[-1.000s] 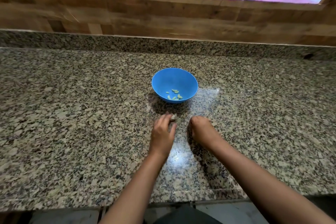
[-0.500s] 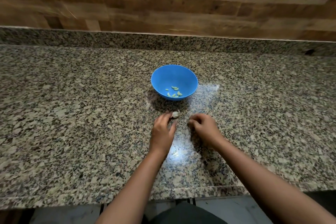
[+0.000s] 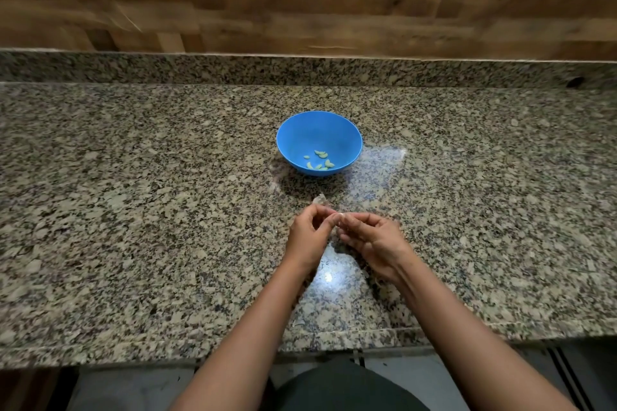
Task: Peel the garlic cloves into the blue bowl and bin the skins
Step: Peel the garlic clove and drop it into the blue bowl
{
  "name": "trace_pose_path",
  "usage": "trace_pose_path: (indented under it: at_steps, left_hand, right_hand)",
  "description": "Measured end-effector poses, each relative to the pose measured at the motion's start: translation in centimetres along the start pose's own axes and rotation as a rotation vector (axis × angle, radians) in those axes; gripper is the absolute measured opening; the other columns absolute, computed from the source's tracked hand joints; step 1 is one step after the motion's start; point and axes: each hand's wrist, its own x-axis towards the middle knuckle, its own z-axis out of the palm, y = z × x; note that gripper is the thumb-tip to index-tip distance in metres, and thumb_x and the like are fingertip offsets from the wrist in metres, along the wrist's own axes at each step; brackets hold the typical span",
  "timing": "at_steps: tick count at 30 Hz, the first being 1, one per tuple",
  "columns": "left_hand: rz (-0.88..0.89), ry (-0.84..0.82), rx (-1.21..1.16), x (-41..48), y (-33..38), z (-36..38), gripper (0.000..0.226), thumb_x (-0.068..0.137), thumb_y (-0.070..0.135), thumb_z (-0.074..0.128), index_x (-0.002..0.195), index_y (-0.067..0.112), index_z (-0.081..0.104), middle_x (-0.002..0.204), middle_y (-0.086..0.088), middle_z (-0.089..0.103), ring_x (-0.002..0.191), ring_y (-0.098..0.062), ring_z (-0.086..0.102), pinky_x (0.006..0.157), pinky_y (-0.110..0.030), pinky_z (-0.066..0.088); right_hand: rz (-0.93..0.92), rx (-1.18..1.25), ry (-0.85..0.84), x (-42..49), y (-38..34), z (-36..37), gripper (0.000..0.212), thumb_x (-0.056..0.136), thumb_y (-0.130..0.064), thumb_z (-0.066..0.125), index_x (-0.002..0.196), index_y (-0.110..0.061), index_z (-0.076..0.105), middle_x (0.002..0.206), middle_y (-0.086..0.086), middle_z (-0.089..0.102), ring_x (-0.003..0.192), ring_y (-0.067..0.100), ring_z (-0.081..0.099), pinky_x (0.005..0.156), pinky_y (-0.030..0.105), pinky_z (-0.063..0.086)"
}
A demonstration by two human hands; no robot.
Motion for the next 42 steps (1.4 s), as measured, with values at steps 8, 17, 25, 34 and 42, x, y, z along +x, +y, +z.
trace_pose_path:
  at_steps: [8, 17, 25, 34, 42]
  left_hand:
    - [-0.003, -0.105, -0.014, -0.1, 0.0, -0.8, 0.006, 0.090, 0.015, 0.061, 0.085, 0.016, 0.058, 0.079, 0.001, 0.061, 0.066, -0.002, 0.055, 0.063, -0.017, 0.046]
    - [0.045, -0.188, 0.076, 0.0, 0.6, -1.1, 0.009, 0.095, 0.019, 0.053, 0.086, 0.019, 0.055, 0.081, -0.001, 0.058, 0.074, -0.012, 0.054, 0.070, -0.033, 0.048]
    - [0.172, -0.267, 0.417, -0.6, 0.8, -1.2, 0.008, 0.097, 0.022, 0.048, 0.095, 0.015, 0.052, 0.093, 0.003, 0.051, 0.083, -0.009, 0.050, 0.075, -0.024, 0.045]
    - [-0.097, -0.234, -0.007, -1.1, 1.8, -1.7, 0.008, 0.097, 0.013, 0.045, 0.091, 0.011, 0.048, 0.090, -0.008, 0.058, 0.081, -0.019, 0.056, 0.081, -0.037, 0.049]
    - [-0.119, -0.112, 0.177, 0.4, 1.0, -1.5, 0.011, 0.082, 0.005, 0.069, 0.091, 0.011, 0.065, 0.083, -0.011, 0.069, 0.072, -0.020, 0.066, 0.076, -0.037, 0.057]
  right_hand:
    - [0.022, -0.121, -0.010, -0.4, -0.8, 0.1, 0.008, 0.081, 0.012, 0.057, 0.086, 0.008, 0.062, 0.070, 0.013, 0.066, 0.056, 0.017, 0.062, 0.054, 0.021, 0.055]
    - [0.016, -0.003, 0.023, -0.2, -0.4, 0.4, 0.010, 0.082, 0.010, 0.057, 0.083, 0.002, 0.064, 0.069, 0.009, 0.068, 0.059, 0.014, 0.063, 0.057, 0.021, 0.055]
    - [0.089, 0.144, 0.084, 0.2, -0.3, 0.8, 0.013, 0.086, 0.008, 0.054, 0.094, 0.000, 0.061, 0.083, 0.012, 0.065, 0.075, 0.018, 0.062, 0.059, 0.022, 0.056]
    - [0.023, 0.141, 0.158, 0.3, -0.8, 0.4, 0.020, 0.091, 0.007, 0.049, 0.108, 0.009, 0.057, 0.080, 0.016, 0.061, 0.070, 0.020, 0.061, 0.060, 0.024, 0.058]
    - [-0.033, -0.102, 0.056, 0.0, -0.6, -0.2, 0.014, 0.085, 0.011, 0.056, 0.094, 0.003, 0.063, 0.077, 0.016, 0.067, 0.065, 0.020, 0.069, 0.068, 0.027, 0.059]
